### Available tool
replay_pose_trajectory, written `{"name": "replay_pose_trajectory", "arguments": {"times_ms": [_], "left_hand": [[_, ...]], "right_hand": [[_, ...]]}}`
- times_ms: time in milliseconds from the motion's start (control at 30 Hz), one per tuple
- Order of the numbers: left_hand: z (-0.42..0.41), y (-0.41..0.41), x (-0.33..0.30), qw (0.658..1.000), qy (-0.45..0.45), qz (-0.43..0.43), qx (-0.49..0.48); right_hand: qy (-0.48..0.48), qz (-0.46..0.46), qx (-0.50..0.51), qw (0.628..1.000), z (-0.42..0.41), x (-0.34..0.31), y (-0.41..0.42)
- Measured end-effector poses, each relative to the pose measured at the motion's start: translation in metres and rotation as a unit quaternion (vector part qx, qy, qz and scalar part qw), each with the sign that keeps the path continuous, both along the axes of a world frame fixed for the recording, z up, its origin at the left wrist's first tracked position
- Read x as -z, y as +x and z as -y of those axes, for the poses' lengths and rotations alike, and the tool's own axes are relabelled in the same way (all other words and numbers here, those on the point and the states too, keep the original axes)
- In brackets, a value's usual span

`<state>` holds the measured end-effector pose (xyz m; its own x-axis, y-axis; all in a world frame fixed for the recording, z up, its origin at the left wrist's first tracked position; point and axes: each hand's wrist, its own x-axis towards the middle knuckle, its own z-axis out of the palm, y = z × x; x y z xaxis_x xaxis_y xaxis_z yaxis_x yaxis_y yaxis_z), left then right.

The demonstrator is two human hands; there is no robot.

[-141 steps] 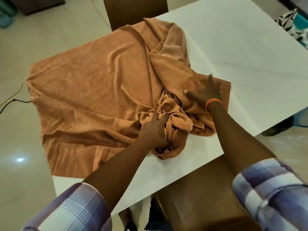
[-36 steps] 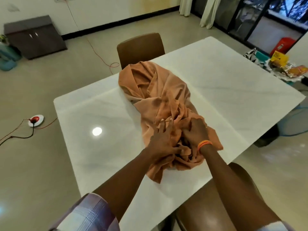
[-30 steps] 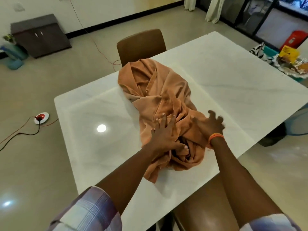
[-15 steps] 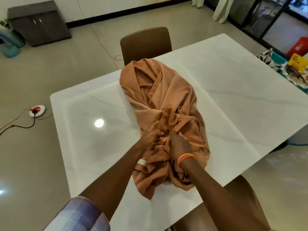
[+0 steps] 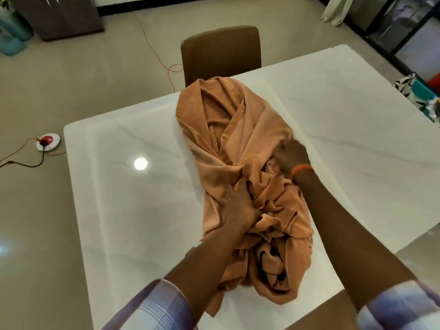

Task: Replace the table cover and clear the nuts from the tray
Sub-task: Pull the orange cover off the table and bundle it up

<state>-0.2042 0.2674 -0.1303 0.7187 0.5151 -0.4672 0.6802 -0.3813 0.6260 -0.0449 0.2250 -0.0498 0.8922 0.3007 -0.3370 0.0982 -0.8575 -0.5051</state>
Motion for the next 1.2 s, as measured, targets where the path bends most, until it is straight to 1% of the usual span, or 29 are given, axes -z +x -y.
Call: {"name": "replay_pose_trajectory", "arguments": {"times_ms": [33,67,100,133,200,233,267,300,333,433,467,533,633,700,767,833,867,900,933,967,1000,1033,1067,1100,1133,1167,1200], "left_hand": [[0.004,0.002,-0.003,1.0,0.022,-0.014,0.004],[0.005,0.004,-0.002,0.999,0.037,-0.029,0.003],[0.005,0.005,0.001,0.998,0.039,-0.045,-0.007],[0.005,0.005,0.005,0.998,0.037,-0.054,-0.017],[0.002,0.004,0.013,0.997,0.042,-0.055,-0.028],[0.002,0.004,0.017,0.997,0.04,-0.054,-0.028],[0.001,0.005,0.02,0.998,0.03,-0.054,-0.029],[0.001,0.007,0.02,0.998,0.017,-0.054,-0.033],[0.0,0.007,0.02,0.998,0.008,-0.051,-0.041],[-0.002,0.004,0.012,0.998,-0.004,-0.015,-0.062],[-0.002,0.002,0.012,0.998,-0.013,-0.003,-0.066],[-0.002,-0.003,0.007,0.997,-0.022,0.014,-0.073],[-0.003,-0.014,-0.001,0.995,-0.034,0.041,-0.085],[-0.008,-0.021,0.002,0.99,-0.043,0.055,-0.122],[-0.012,-0.032,0.002,0.982,-0.08,0.072,-0.153],[-0.01,-0.038,-0.007,0.971,-0.13,0.092,-0.18],[-0.006,-0.039,-0.01,0.96,-0.157,0.108,-0.208],[-0.004,-0.041,-0.012,0.957,-0.159,0.108,-0.216],[0.0,-0.044,-0.015,0.949,-0.188,0.109,-0.227],[0.003,-0.047,-0.02,0.946,-0.195,0.108,-0.236],[0.004,-0.052,-0.026,0.947,-0.211,0.092,-0.225],[0.004,-0.056,-0.03,0.95,-0.216,0.077,-0.211],[0.001,-0.059,-0.026,0.963,-0.203,0.054,-0.169],[-0.003,-0.061,-0.027,0.963,-0.227,0.041,-0.138],[-0.008,-0.061,-0.034,0.953,-0.273,0.031,-0.131],[-0.012,-0.063,-0.04,0.949,-0.289,0.031,-0.119],[-0.016,-0.062,-0.048,0.953,-0.271,0.052,-0.122]], "right_hand": [[0.008,0.047,0.007,0.999,-0.014,0.002,0.009],[-0.008,0.072,-0.014,0.997,-0.03,0.011,0.02],[-0.042,0.061,-0.041,0.996,-0.046,0.019,0.026],[-0.073,0.029,-0.06,0.995,-0.056,0.024,0.029],[-0.074,-0.066,-0.083,0.992,-0.071,0.05,0.034],[-0.078,-0.093,-0.081,0.989,-0.075,0.063,0.036],[-0.094,-0.07,-0.084,0.99,-0.078,0.076,0.038],[-0.107,-0.022,-0.085,0.99,-0.08,0.086,0.04],[-0.097,0.0,-0.085,0.992,-0.083,0.09,0.041],[-0.034,-0.05,-0.107,0.992,-0.089,0.088,0.045],[0.003,-0.065,-0.099,0.993,-0.086,0.08,0.044],[0.112,-0.068,-0.06,0.99,-0.07,0.062,0.037],[0.252,-0.096,0.016,0.963,-0.016,0.035,0.016],[0.315,-0.092,0.007,0.945,0.028,0.021,-0.007],[0.338,-0.065,-0.033,0.938,0.072,0.006,-0.039],[0.351,-0.064,-0.044,0.933,0.105,-0.006,-0.071],[0.362,-0.069,-0.05,0.928,0.121,-0.006,-0.086],[0.379,-0.077,-0.039,0.922,0.134,-0.005,-0.098],[0.398,-0.091,-0.02,0.913,0.145,-0.005,-0.111],[0.399,-0.105,-0.007,0.911,0.153,-0.002,-0.12],[0.379,-0.111,-0.015,0.919,0.158,-0.003,-0.132],[0.322,-0.101,-0.044,0.94,0.162,-0.001,-0.141],[0.252,-0.079,-0.096,0.96,0.165,0.006,-0.149],[0.174,-0.044,-0.159,0.971,0.167,0.015,-0.158],[0.091,0.005,-0.216,0.972,0.167,0.025,-0.168],[0.01,0.079,-0.258,0.963,0.166,0.034,-0.18],[-0.058,0.153,-0.289,0.943,0.165,0.042,-0.192]]}}
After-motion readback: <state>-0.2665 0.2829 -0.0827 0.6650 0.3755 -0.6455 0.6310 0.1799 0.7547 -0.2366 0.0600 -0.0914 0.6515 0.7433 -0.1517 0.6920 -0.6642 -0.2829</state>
